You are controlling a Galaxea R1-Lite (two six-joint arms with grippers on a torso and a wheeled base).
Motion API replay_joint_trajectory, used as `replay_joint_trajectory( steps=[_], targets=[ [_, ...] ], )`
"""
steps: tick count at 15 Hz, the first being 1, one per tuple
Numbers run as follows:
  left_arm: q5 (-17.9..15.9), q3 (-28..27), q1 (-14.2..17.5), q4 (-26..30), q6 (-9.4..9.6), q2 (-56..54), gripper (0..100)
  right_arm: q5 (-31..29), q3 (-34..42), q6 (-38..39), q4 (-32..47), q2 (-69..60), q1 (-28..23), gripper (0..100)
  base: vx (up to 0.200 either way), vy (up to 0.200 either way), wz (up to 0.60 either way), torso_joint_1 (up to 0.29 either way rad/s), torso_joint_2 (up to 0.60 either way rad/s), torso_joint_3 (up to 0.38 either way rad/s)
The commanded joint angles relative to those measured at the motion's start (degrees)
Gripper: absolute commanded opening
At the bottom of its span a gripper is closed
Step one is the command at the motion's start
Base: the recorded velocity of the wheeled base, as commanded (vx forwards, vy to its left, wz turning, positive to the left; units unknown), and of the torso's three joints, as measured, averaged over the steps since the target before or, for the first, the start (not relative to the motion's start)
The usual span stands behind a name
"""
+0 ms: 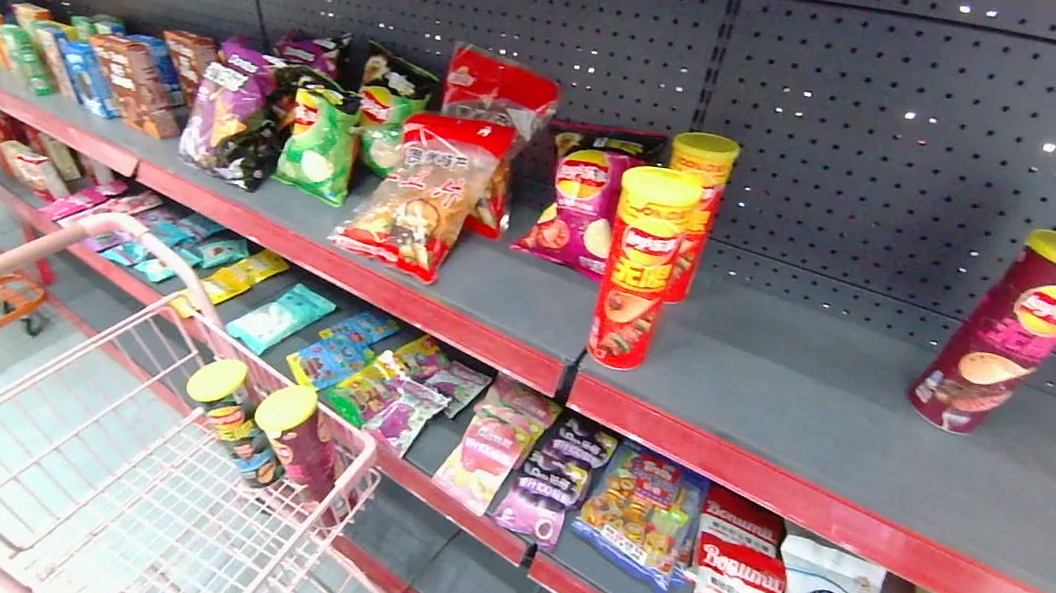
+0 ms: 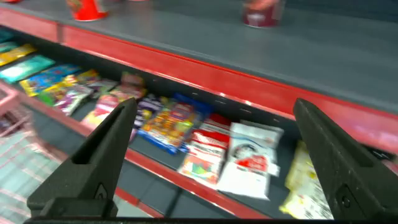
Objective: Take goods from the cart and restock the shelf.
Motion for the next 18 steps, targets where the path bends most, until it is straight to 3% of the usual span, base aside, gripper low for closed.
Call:
replay_joint_trajectory(
  steps=[1,3,8,18],
  targets=[
    [0.0,0.0,0.0,0.0,-0.05,0.1,100,0.0,0.0,0.0,0.0,0.1,0.0,100,0.0,0.0,0.6,0.007,0.0,0.007],
    [0.0,0.0,0.0,0.0,-0.05,0.1,100,0.0,0.0,0.1,0.0,0.1,0.0,100,0.0,0.0,0.6,0.005,0.0,-0.002],
    [0.0,0.0,0.0,0.0,-0.05,0.1,100,0.0,0.0,0.4,0.0,0.1,0.0,100,0.0,0.0,0.0,-0.008,0.02,0.015],
    [-0.1,0.0,0.0,0.0,0.04,0.1,100,-0.1,0.0,0.6,0.0,0.1,0.0,100,0.0,0.0,0.0,-0.14,0.36,0.209]
  ],
)
